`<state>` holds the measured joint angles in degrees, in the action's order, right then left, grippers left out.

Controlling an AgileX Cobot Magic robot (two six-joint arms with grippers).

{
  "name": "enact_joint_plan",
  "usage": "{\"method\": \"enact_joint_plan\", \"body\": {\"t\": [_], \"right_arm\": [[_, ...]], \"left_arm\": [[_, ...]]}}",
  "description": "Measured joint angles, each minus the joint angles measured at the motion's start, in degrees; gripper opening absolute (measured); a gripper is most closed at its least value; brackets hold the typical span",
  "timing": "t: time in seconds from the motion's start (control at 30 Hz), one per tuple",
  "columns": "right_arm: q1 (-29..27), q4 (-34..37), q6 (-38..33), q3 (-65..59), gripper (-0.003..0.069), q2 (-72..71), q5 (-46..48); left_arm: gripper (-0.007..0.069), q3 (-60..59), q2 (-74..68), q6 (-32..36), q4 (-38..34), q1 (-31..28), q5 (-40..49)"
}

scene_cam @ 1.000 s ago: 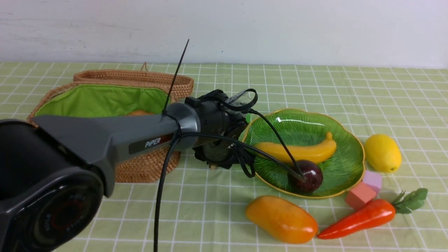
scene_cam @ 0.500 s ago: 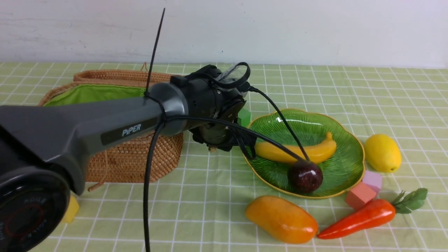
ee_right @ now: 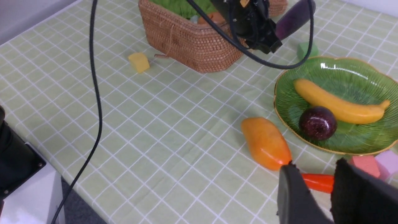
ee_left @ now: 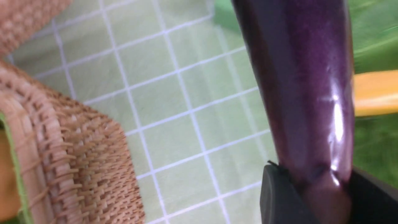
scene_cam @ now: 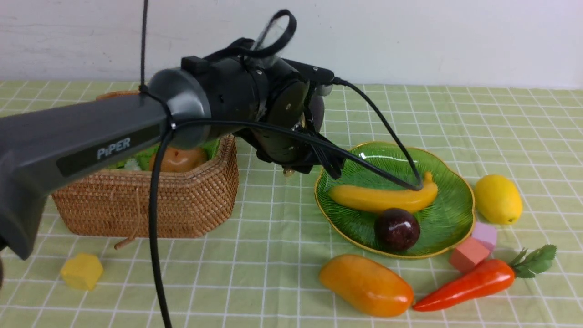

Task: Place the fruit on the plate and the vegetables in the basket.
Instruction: Use the left arm to grab an eggplant and put it into the left basket

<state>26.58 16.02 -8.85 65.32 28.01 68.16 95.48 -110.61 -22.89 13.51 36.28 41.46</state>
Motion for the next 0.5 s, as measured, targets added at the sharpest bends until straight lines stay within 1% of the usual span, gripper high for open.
{"method": "enact_joint_plan", "body": {"t": [0.1, 0.27, 0.3, 0.37, 0.5], "right_arm": [[0.0, -0.4, 0.0, 0.0, 0.0168, 0.0, -0.9], [0.0, -1.0, 0.0, 0.0, 0.0074, 0.0, -1.3], [0.0, -1.0, 0.0, 0.0, 0.0071, 0.0, -1.3], [0.0, -1.0, 0.0, 0.0, 0.0048, 0.0, -1.4], [0.0, -1.0, 0.0, 0.0, 0.0043, 0.0, -1.5]], "left_arm": [[0.0231, 0.0, 2.6, 2.6, -1.9, 0.0, 0.1], [0.0231, 0.0, 6.3, 8.1, -4.2, 0.0, 0.4], [0.0231, 0.0, 6.3, 8.3, -4.3, 0.0, 0.4], [0.0231, 0.0, 7.8, 11.0, -5.7, 0.0, 0.6], [0.0231, 0.0, 9.9, 14.5, -6.3, 0.0, 1.7]]}}
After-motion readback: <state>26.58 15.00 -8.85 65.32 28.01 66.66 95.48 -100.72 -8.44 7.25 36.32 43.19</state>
